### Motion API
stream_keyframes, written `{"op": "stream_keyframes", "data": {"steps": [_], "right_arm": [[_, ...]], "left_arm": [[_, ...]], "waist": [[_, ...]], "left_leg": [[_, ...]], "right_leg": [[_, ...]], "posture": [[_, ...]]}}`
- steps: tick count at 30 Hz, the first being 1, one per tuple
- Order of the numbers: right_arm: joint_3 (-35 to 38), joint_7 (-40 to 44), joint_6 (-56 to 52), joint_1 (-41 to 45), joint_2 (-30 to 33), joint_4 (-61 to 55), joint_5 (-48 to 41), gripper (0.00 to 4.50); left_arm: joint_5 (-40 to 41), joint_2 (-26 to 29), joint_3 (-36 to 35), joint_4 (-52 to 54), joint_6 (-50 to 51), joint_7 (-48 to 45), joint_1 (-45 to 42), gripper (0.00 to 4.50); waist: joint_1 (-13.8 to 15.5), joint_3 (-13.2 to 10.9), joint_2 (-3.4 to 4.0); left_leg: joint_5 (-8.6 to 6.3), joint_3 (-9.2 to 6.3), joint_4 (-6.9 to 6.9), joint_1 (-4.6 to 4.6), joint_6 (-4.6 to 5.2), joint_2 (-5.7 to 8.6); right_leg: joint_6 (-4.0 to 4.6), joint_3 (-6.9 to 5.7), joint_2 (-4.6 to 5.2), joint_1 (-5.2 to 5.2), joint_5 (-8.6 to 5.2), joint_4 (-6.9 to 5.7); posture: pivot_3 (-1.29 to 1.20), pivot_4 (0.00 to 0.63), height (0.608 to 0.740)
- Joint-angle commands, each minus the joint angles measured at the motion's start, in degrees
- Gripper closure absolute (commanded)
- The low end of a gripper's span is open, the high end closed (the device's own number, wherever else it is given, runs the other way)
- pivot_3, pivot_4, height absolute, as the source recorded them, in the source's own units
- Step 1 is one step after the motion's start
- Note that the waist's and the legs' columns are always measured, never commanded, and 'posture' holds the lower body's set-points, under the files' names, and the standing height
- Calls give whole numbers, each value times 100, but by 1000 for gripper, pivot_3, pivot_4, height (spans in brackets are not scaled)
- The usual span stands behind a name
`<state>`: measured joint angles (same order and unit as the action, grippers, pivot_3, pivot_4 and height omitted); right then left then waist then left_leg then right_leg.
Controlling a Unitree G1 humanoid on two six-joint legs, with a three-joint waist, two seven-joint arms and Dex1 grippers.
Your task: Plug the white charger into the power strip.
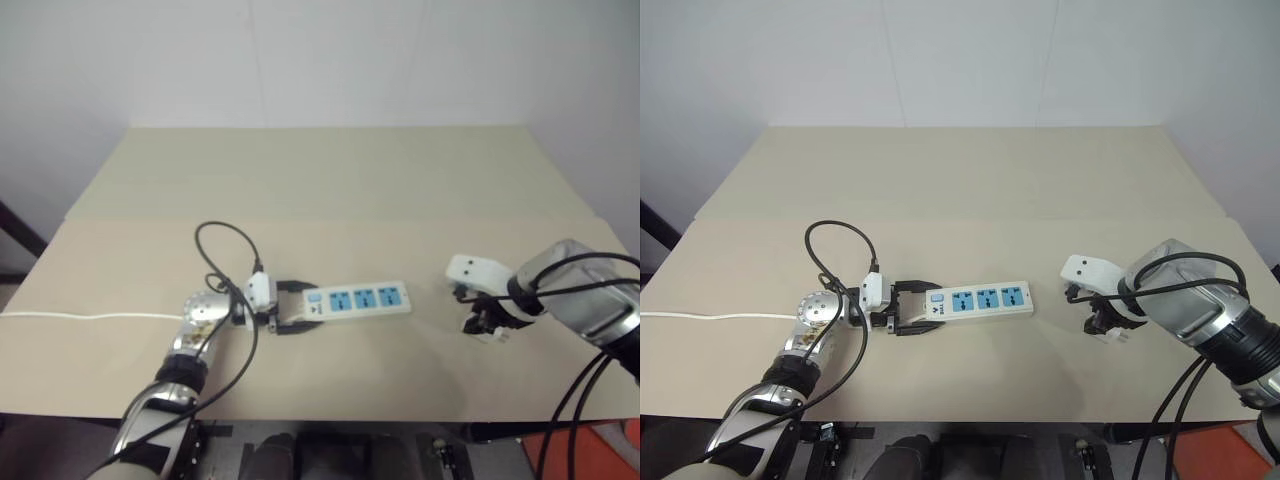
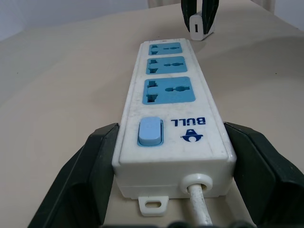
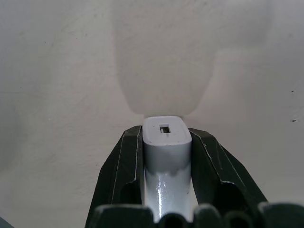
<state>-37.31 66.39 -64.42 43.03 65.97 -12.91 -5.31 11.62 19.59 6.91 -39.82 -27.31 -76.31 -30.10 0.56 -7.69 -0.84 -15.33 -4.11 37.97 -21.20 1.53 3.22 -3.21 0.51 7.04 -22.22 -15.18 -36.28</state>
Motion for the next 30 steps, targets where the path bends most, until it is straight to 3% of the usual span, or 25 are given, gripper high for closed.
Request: {"op": "stream_keyframes", "data": {"steps": [1, 5, 10, 14, 22, 30], "right_arm": [[878, 184, -110, 547, -150, -495, -390, 3370], [1943, -30, 460, 579, -716, -625, -884, 3370], [3867, -444, 1622, -71, -2366, -215, -1998, 3370], [4592, -320, 2454, -796, -3560, 50, -2894, 3370], [4132, 475, 3632, -1230, -4581, 852, -3175, 3370], [3500, 943, 5296, -1183, -5090, 2123, -2396, 3370]], "left_arm": [[-171, 51, 163, -59, 142, -36, 128, 1260], [-132, 83, 180, -21, 210, -144, 136, 1260], [-115, 131, 191, 61, 284, -225, 102, 1260], [-67, 189, 192, 109, 351, -355, 59, 1260], [83, 198, 252, 216, 538, -699, 54, 1260], [112, 224, 285, 449, 662, -781, 154, 1260]], "waist": [[-10, 3, 8], [-8, 6, -1], [1, 14, -23], [-8, 16, -26], [-134, 13, -22], [-136, 13, -20]], "left_leg": [[0, 0, 0, -1, 0, 0], [0, -2, 0, 1, 0, -4], [0, -7, -2, -1, 0, -2], [1, -8, -4, 0, -1, -3], [1, -6, -4, 7, -1, -3], [2, -6, -3, 11, -3, -1]], "right_leg": [[0, 2, 0, -2, 0, -1], [0, -1, -4, 1, 0, 1], [0, 0, -4, 0, 3, 2], [3, 0, -5, -1, 8, -2], [4, 5, -8, -6, 8, -24], [4, 5, -9, -8, 8, -44]], "posture": [[0, 150, 740], [0, 150, 740], [0, 150, 740], [0, 150, 740], [0, 150, 740], [0, 150, 740]]}}
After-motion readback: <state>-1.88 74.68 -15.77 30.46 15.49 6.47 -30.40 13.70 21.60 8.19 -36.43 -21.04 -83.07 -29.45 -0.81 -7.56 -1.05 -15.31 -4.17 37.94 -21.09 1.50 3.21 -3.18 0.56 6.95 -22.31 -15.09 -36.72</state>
